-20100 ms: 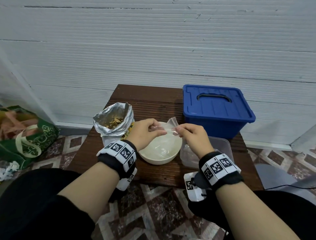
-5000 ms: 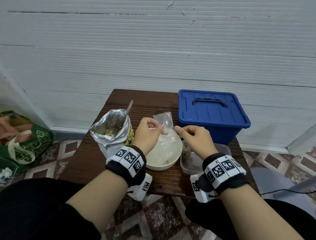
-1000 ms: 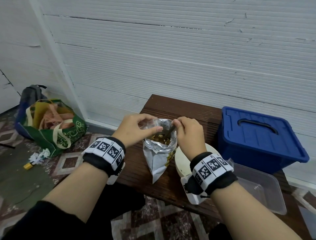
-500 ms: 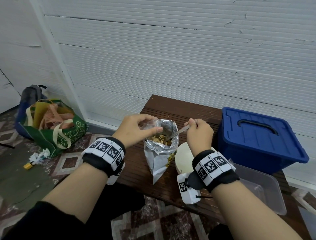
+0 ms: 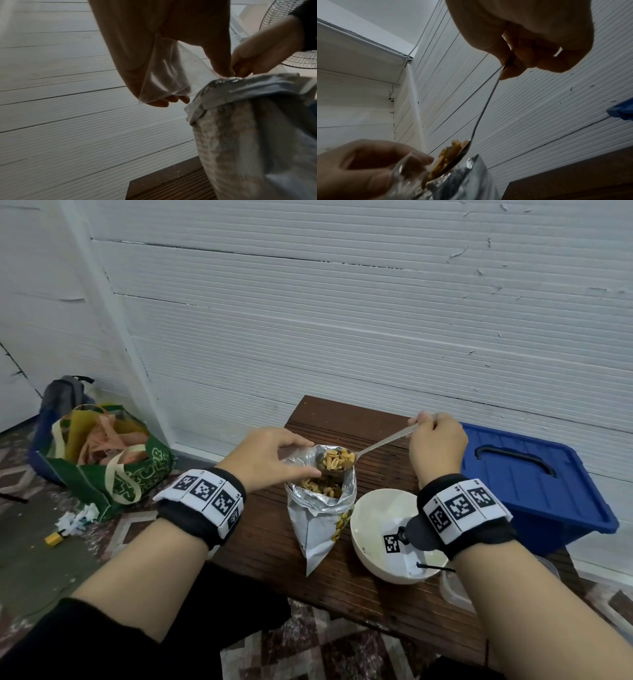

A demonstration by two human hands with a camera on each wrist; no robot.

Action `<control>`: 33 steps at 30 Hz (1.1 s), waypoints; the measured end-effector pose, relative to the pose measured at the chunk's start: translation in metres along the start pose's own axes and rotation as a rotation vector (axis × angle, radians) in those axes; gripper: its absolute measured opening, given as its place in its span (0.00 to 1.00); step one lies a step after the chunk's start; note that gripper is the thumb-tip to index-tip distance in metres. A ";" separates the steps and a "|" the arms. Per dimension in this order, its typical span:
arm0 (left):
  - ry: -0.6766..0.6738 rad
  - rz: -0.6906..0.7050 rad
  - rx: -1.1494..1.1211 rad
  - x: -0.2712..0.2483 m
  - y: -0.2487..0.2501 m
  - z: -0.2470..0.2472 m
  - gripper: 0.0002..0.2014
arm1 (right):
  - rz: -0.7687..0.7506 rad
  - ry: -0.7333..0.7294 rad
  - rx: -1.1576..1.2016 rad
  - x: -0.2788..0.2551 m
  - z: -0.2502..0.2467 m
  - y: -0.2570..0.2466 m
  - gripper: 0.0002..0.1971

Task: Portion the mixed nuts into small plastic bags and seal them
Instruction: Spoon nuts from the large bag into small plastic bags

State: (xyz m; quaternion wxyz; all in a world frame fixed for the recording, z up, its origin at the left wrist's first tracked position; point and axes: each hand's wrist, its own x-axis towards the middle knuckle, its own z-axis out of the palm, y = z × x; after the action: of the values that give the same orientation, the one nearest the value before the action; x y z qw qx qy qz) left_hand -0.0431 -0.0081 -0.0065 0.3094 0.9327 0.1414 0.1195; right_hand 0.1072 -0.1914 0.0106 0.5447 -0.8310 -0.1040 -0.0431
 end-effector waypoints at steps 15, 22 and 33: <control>-0.025 0.030 0.147 0.013 0.012 0.021 0.31 | 0.058 -0.094 0.040 -0.003 0.018 0.000 0.16; -0.077 0.003 0.105 0.012 0.016 0.019 0.34 | 0.016 -0.132 0.105 -0.006 0.023 0.000 0.15; 0.148 -0.072 -0.187 0.008 0.013 0.024 0.14 | -0.265 -0.157 0.287 -0.013 0.015 -0.009 0.13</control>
State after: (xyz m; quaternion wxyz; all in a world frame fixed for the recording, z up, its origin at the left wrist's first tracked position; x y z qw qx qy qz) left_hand -0.0254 -0.0281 -0.0165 0.3880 0.8827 0.1853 0.1895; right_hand 0.0922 -0.1758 0.0106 0.6372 -0.7248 -0.2596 -0.0341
